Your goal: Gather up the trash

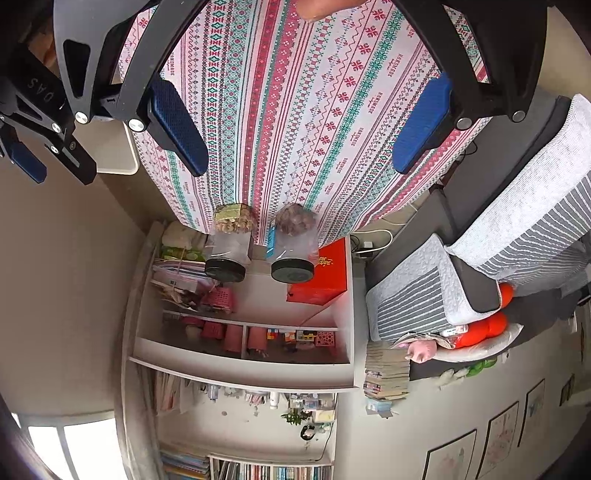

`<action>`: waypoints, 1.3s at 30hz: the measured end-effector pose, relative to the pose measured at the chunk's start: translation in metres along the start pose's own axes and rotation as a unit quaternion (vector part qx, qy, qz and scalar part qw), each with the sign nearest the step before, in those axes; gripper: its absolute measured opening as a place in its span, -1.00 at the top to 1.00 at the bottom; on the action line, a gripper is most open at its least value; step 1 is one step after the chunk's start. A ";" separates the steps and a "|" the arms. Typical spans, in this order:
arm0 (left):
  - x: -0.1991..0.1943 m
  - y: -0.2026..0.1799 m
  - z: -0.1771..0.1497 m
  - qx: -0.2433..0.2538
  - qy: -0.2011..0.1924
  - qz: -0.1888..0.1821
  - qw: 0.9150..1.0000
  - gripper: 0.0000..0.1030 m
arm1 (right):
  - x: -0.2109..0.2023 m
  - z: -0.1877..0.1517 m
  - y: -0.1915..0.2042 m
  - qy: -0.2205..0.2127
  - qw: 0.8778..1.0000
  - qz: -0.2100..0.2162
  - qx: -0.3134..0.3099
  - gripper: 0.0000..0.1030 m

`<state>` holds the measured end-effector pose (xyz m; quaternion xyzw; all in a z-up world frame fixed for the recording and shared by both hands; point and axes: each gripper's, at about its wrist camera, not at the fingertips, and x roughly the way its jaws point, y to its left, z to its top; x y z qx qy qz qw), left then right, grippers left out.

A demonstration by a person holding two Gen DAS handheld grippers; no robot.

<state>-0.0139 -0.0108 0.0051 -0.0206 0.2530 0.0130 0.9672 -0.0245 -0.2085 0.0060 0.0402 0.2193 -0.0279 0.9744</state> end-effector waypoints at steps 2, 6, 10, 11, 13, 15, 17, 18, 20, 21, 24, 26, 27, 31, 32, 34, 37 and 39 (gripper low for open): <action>0.000 0.000 0.000 0.000 0.000 0.000 1.000 -0.88 | 0.000 0.000 0.000 -0.001 1.000 -0.001 -0.001 -0.86; 0.000 -0.001 0.000 -0.001 0.001 -0.003 1.000 -0.88 | 0.000 0.000 0.001 -0.001 1.000 0.001 -0.004 -0.86; 0.001 -0.002 0.000 -0.002 0.004 -0.008 1.000 -0.88 | -0.001 0.000 0.002 -0.001 1.000 0.001 -0.001 -0.86; 0.001 -0.003 0.000 -0.002 0.004 -0.008 1.000 -0.88 | -0.001 0.000 0.002 -0.001 1.000 0.001 -0.001 -0.86; 0.001 -0.002 0.000 -0.002 0.004 -0.008 1.000 -0.88 | -0.001 -0.001 0.003 -0.001 1.000 0.001 -0.002 -0.86; 0.001 -0.003 0.000 -0.002 0.004 -0.007 1.000 -0.88 | -0.001 -0.001 0.003 0.000 1.000 0.001 -0.002 -0.86; 0.001 -0.002 0.001 -0.002 0.004 -0.006 1.000 -0.88 | -0.001 -0.001 0.003 0.000 1.000 0.001 -0.002 -0.86; 0.001 -0.002 0.001 -0.002 0.004 -0.006 1.000 -0.88 | -0.001 -0.002 0.004 0.001 1.000 0.002 -0.003 -0.86; 0.001 -0.003 0.000 -0.001 0.004 -0.007 1.000 -0.88 | -0.002 -0.003 0.007 0.002 1.000 0.003 -0.003 -0.86; 0.001 -0.003 0.000 -0.001 0.003 -0.006 1.000 -0.88 | -0.002 -0.003 0.008 0.002 1.000 0.003 -0.004 -0.86; 0.001 -0.003 0.000 -0.001 0.002 -0.006 1.000 -0.88 | -0.003 -0.004 0.010 0.002 1.000 0.005 -0.004 -0.86; 0.001 -0.002 0.000 -0.002 0.002 -0.005 1.000 -0.88 | -0.003 -0.005 0.011 0.003 1.000 0.005 -0.003 -0.86; 0.001 -0.002 0.000 -0.002 0.003 -0.005 1.000 -0.88 | -0.002 -0.005 0.010 0.003 1.000 0.005 -0.003 -0.86; 0.001 -0.001 0.000 -0.004 0.004 -0.003 1.000 -0.88 | -0.001 -0.006 0.013 0.005 1.000 0.007 -0.004 -0.86; 0.002 -0.001 0.000 -0.003 0.005 -0.003 1.000 -0.88 | -0.001 -0.006 0.013 0.005 1.000 0.007 -0.004 -0.86; 0.002 -0.001 0.000 -0.003 0.005 -0.002 1.000 -0.88 | -0.001 -0.006 0.013 0.005 1.000 0.007 -0.003 -0.86; 0.003 -0.001 0.000 -0.002 0.005 0.001 1.000 -0.88 | 0.000 -0.007 0.013 0.009 1.000 0.009 -0.004 -0.86; 0.004 -0.001 0.000 -0.004 0.008 0.001 1.000 -0.88 | 0.000 -0.008 0.015 0.012 1.000 0.010 -0.003 -0.86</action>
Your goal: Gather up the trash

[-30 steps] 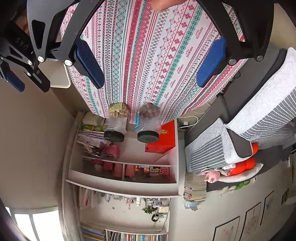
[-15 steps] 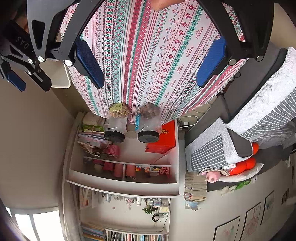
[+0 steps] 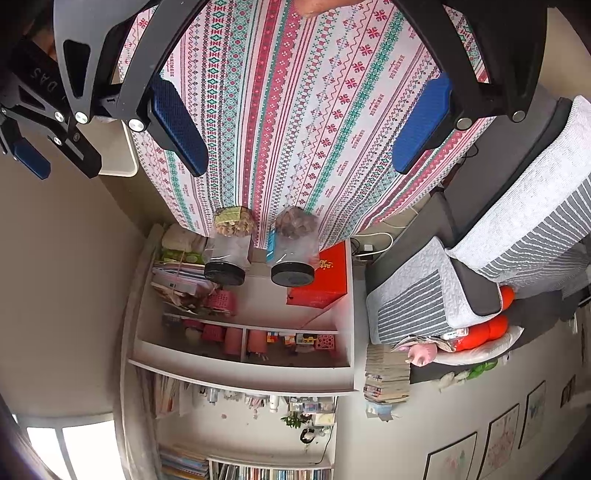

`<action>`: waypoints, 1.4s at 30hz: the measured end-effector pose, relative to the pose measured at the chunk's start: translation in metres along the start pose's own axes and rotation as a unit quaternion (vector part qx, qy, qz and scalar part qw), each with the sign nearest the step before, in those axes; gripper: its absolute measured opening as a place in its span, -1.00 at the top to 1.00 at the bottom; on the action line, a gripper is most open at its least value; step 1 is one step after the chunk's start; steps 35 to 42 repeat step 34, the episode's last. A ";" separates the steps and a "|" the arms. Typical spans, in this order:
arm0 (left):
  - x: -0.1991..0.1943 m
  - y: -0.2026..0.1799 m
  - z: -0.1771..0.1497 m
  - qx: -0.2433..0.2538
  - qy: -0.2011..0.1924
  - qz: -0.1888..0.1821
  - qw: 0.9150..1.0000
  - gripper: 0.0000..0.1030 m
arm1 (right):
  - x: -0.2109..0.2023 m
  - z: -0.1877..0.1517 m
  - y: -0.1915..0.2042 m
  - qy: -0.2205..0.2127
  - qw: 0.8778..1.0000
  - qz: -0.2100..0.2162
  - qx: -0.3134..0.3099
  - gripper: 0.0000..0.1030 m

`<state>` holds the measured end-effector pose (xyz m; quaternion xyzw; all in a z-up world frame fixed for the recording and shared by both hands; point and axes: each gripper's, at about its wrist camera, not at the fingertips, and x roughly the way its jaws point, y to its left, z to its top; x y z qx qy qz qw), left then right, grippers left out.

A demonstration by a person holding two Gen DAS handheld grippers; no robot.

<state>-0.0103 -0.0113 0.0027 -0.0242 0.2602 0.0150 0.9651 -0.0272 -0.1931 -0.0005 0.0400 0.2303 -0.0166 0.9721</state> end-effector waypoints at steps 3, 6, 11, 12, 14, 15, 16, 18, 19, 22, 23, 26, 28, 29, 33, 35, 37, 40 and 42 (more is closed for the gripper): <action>0.000 0.000 0.000 -0.001 0.001 0.000 1.000 -0.88 | 0.000 0.000 -0.001 -0.001 1.000 0.000 -0.001 -0.86; 0.000 0.000 -0.001 0.000 0.000 0.001 1.000 -0.88 | 0.000 -0.001 0.000 0.000 1.000 0.001 0.000 -0.86; 0.000 -0.001 -0.001 0.003 -0.001 0.004 1.000 -0.88 | 0.000 0.000 -0.002 0.000 1.000 0.002 0.000 -0.86; 0.000 -0.001 -0.001 0.002 -0.001 0.004 1.000 -0.88 | 0.000 0.000 -0.002 0.000 1.000 0.002 0.000 -0.86; 0.001 0.000 -0.001 0.002 -0.001 0.001 1.000 -0.88 | 0.000 -0.001 -0.002 0.001 1.000 0.001 0.000 -0.86; 0.000 0.000 -0.001 0.001 -0.001 -0.001 1.000 -0.88 | 0.000 0.000 -0.002 0.001 1.000 0.001 0.000 -0.86; 0.001 0.000 -0.001 0.001 -0.001 -0.004 1.000 -0.86 | 0.000 0.000 -0.002 0.000 1.000 0.001 0.000 -0.86; 0.001 -0.001 -0.001 0.004 -0.002 -0.008 1.000 -0.80 | 0.001 0.000 -0.003 0.000 1.000 0.002 0.000 -0.86; 0.000 -0.002 -0.002 0.009 -0.003 -0.008 1.000 -0.74 | 0.000 0.000 -0.002 0.000 1.000 0.002 0.001 -0.86; 0.002 -0.005 -0.004 0.019 0.000 -0.009 1.000 -0.65 | 0.001 0.000 -0.004 0.001 1.000 0.002 0.000 -0.86; 0.003 -0.005 -0.005 0.021 0.001 -0.012 1.000 -0.66 | 0.001 0.000 -0.004 0.001 1.000 0.002 0.000 -0.86; 0.001 -0.007 -0.005 0.024 -0.003 -0.015 1.000 -0.66 | 0.000 0.000 -0.003 0.000 1.000 0.002 0.000 -0.86; 0.000 -0.007 -0.004 0.023 -0.003 -0.013 1.000 -0.78 | 0.000 0.001 -0.003 0.000 1.000 0.000 0.002 -0.86; 0.000 -0.007 -0.004 0.021 -0.001 -0.010 1.000 -0.81 | -0.001 0.001 -0.002 -0.001 1.000 -0.001 0.002 -0.86; -0.001 -0.006 -0.004 0.017 -0.002 -0.006 1.000 -0.86 | -0.001 0.003 -0.001 -0.005 1.000 -0.010 0.002 -0.86; -0.001 -0.005 -0.004 0.015 -0.004 -0.004 1.000 -0.86 | -0.002 0.004 -0.001 -0.007 1.000 -0.013 0.002 -0.86; -0.001 -0.005 -0.004 0.015 -0.004 -0.004 1.000 -0.86 | -0.002 0.004 -0.001 -0.007 1.000 -0.013 0.002 -0.86; -0.001 -0.005 -0.004 0.015 -0.004 -0.004 1.000 -0.86 | -0.002 0.004 -0.001 -0.007 1.000 -0.013 0.002 -0.86; -0.001 -0.005 -0.004 0.015 -0.004 -0.004 1.000 -0.86 | -0.002 0.004 -0.001 -0.007 1.000 -0.013 0.002 -0.86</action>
